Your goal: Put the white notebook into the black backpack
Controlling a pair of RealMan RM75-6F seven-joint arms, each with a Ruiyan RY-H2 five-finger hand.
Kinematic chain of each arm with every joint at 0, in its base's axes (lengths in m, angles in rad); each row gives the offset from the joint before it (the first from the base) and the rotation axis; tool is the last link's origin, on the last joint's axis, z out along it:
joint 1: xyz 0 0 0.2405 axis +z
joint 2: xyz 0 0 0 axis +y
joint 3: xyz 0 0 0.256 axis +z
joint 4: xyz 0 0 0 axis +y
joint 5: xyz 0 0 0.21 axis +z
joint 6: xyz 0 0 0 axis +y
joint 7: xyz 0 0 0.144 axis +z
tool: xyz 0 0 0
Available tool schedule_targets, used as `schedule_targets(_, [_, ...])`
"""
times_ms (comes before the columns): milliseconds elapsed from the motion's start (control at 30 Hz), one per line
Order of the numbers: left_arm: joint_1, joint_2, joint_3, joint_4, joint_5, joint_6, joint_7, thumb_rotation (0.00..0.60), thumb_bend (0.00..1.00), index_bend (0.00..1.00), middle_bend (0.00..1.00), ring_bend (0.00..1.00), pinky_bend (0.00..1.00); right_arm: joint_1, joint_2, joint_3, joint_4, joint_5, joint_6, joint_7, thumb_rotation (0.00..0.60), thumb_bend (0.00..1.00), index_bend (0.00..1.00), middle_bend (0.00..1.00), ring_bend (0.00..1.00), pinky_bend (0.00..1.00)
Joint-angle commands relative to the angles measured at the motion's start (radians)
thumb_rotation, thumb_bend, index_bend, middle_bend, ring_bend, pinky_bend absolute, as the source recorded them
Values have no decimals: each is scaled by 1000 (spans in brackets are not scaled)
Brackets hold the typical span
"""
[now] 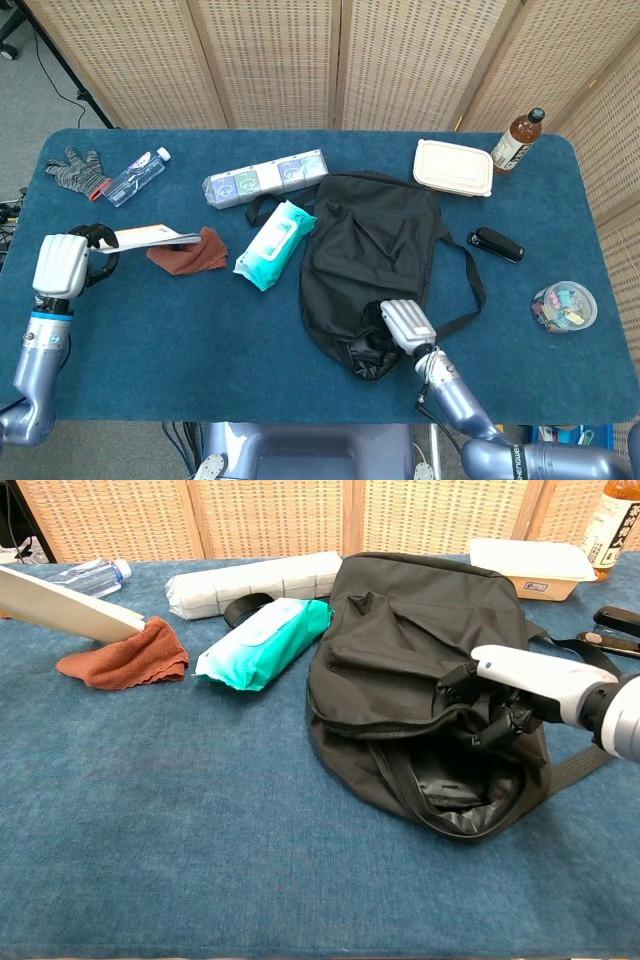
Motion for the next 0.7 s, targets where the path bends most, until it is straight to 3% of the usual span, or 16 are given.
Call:
schedule_targets(33, [0,-1,0,2,2,1,-1,600,563,821,573,554,750,-4,-7,3,7,-13,11,10,600,578,561,526,444,646])
schedule_targets(367, [-2,-22,-8,44,52,75,-58,600,563,821,573,554,750,6,-20,54,9,-10,16,60,600,589,585,561,473,683])
schedule_targets(700, [-12,-83,-20,154,129,215,-223,600,563,821,573,554,750,147,-64,147,-15,162,-78,-22,600,590,591,574,482,708])
